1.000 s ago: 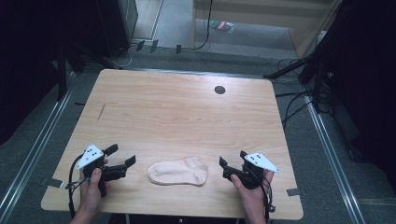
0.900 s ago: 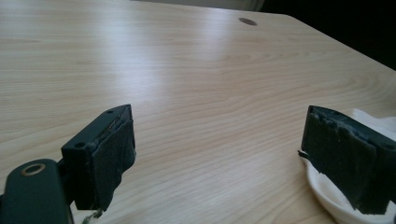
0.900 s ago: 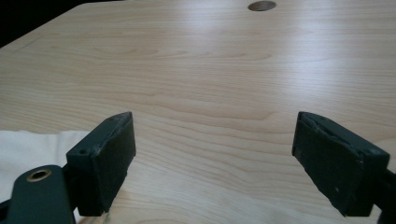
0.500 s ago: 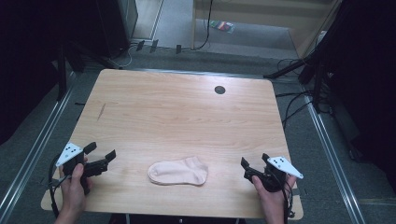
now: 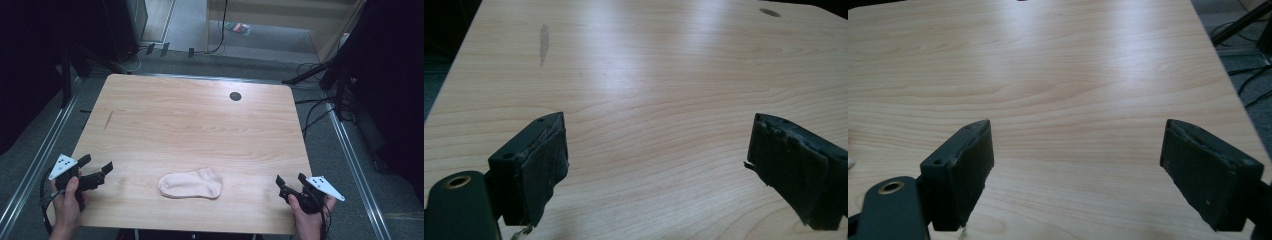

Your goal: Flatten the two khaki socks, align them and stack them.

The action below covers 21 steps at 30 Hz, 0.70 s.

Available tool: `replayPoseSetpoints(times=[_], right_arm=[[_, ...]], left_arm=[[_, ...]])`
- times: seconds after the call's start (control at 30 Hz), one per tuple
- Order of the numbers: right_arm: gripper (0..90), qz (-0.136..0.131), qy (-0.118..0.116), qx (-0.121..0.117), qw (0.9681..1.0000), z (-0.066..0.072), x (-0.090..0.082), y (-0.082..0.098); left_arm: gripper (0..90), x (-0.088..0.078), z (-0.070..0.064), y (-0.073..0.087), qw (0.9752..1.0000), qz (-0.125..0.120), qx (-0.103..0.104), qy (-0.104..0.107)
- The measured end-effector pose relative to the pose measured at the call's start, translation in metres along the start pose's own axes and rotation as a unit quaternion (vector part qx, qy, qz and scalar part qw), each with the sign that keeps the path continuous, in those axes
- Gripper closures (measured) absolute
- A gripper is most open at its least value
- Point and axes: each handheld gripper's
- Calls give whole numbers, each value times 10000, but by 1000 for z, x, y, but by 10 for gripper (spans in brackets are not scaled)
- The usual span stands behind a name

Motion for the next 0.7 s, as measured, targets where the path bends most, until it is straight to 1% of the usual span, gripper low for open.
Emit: replayPoseSetpoints(times=[0.1, 0.2, 0.3, 0.43, 0.47, 0.5, 0.6, 0.67, 0.7], right_arm=[[141, 27, 56, 30, 10000, -9, -5, 4], [145, 42, 90, 111, 9999, -17, -9, 8], [150, 90, 84, 89, 9999, -22, -11, 11], [157, 169, 4, 46, 9998, -25, -11, 14], [159, 174, -17, 55, 9998, -25, -11, 15], [159, 188, -20, 63, 9998, -25, -11, 15], [159, 237, -52, -11, 9997, -24, -8, 15], [159, 246, -42, -15, 9997, -23, -8, 15], [159, 246, -42, -15, 9997, -23, -8, 15]], left_arm=[[96, -2, 3, 0, 10000, -5, -7, -49], [96, -5, 6, 1, 10000, 8, 16, -22], [96, -8, 10, 2, 10000, 31, 12, -33], [92, -11, 16, 5, 10000, 57, -47, -11], [91, -10, 16, 5, 9999, 60, -91, 10], [91, -9, 16, 6, 9999, 91, -87, 18], [91, -8, 14, 6, 9999, 113, -53, 23], [91, -7, 16, 5, 9999, 102, -117, 42], [91, -7, 16, 5, 9999, 102, -117, 42]])
Point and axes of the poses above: each handheld gripper's, and its own axes: x roughly forward along the jaws, y roughly out of its underside, z roughly to its left, and after that the axes turned 6 degrees about -x, right-handed
